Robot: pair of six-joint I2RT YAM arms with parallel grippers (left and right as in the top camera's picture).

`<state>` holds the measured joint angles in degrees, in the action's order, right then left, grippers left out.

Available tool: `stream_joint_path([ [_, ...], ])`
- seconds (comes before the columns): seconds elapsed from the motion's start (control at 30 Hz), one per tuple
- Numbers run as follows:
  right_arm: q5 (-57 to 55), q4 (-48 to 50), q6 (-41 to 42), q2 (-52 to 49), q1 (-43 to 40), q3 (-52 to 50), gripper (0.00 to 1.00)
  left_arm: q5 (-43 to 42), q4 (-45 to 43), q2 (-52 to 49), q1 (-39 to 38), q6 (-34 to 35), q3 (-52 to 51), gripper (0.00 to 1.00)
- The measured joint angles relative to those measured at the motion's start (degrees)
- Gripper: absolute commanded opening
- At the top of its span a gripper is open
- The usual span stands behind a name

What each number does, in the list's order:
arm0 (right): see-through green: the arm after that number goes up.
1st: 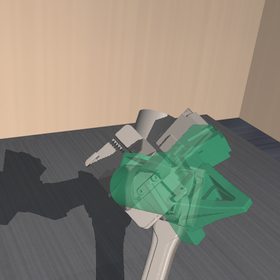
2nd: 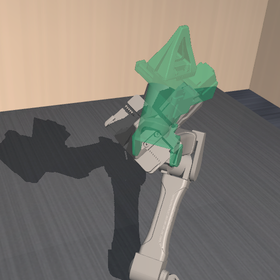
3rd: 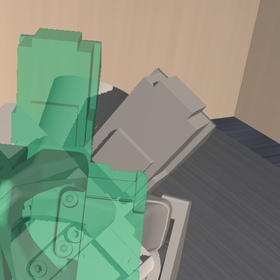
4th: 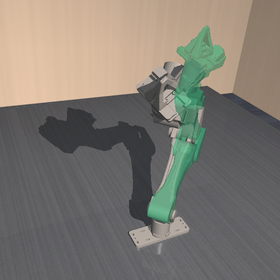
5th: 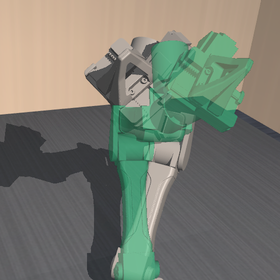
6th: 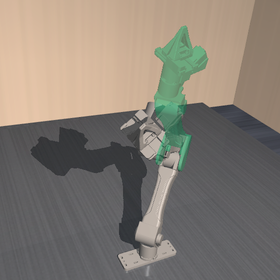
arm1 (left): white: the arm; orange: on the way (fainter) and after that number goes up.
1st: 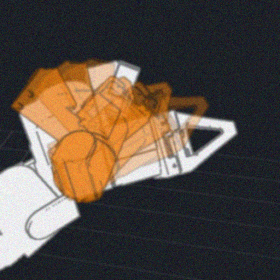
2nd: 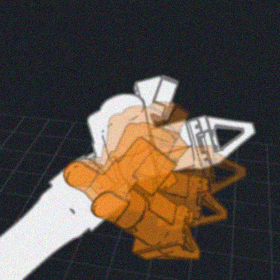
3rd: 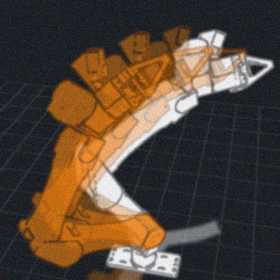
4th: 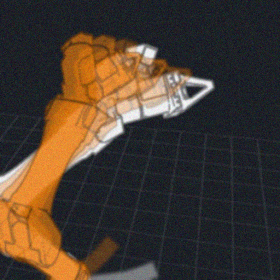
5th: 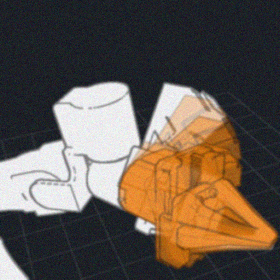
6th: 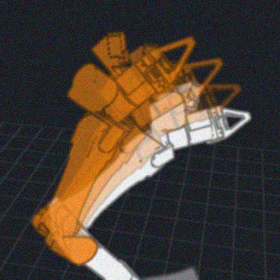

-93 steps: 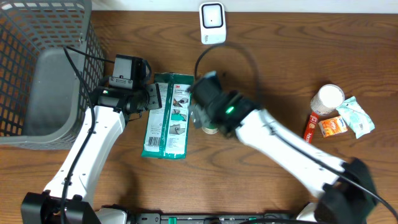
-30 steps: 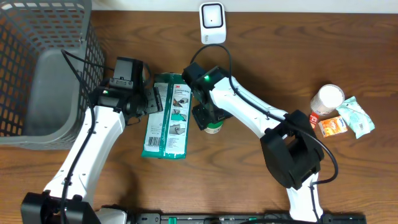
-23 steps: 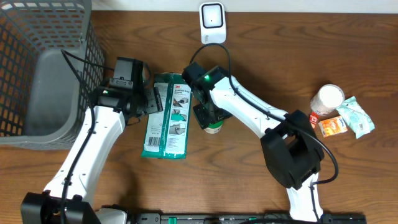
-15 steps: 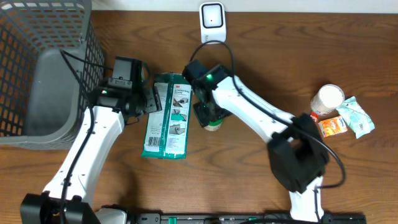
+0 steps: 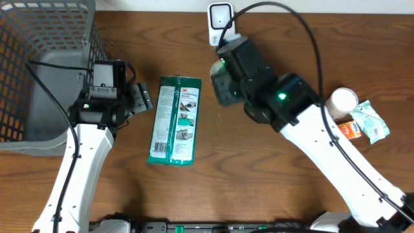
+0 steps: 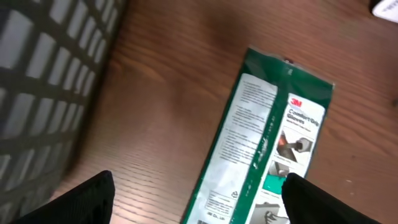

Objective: Scan the item barcode
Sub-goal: 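Carry the green jar with the right gripper to the white scanner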

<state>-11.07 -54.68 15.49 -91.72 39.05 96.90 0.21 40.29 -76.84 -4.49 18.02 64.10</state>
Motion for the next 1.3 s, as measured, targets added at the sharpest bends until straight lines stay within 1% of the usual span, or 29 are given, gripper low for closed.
stream_joint_path([
  [0.23, -4.7, 8.3, 0.0, 0.5, -1.1, 0.0, 0.01, 0.7, 0.1, 0.0, 0.0, 0.0, 0.0, 0.84],
  [0.47, -5.6, 18.1, 0.0, -1.0, -4.3, 0.0, 0.01, 1.1, 0.1, 0.0, 0.0, 0.0, 0.0, 0.84],
  [0.83, -6.3, 36.7, -2.8, -10.5, -6.3, 0.0, 0.01, 1.3, 0.2, 0.0, 0.0, 0.0, 0.0, 0.85],
  [0.93, -6.1, 37.4, -3.0, -12.8, -6.9, 1.1, 0.01, 1.4, 0.2, 0.0, 0.0, 0.0, 0.0, 0.85],
  [1.03, -5.4, 35.6, -3.2, -17.4, -8.5, 7.5, 0.01, 1.5, 0.2, 0.0, 0.0, 0.0, 0.0, 0.85],
  [1.2, -3.5, 28.7, -3.2, -29.0, -10.7, 28.7, 0.01, 1.5, 0.2, 0.0, 0.0, 0.0, 0.0, 0.85],
  [1.3, -3.2, 26.5, -3.2, -34.8, -11.5, 38.7, 0.01, 1.5, 0.1, 0.0, 0.0, 0.0, 0.0, 0.85],
])
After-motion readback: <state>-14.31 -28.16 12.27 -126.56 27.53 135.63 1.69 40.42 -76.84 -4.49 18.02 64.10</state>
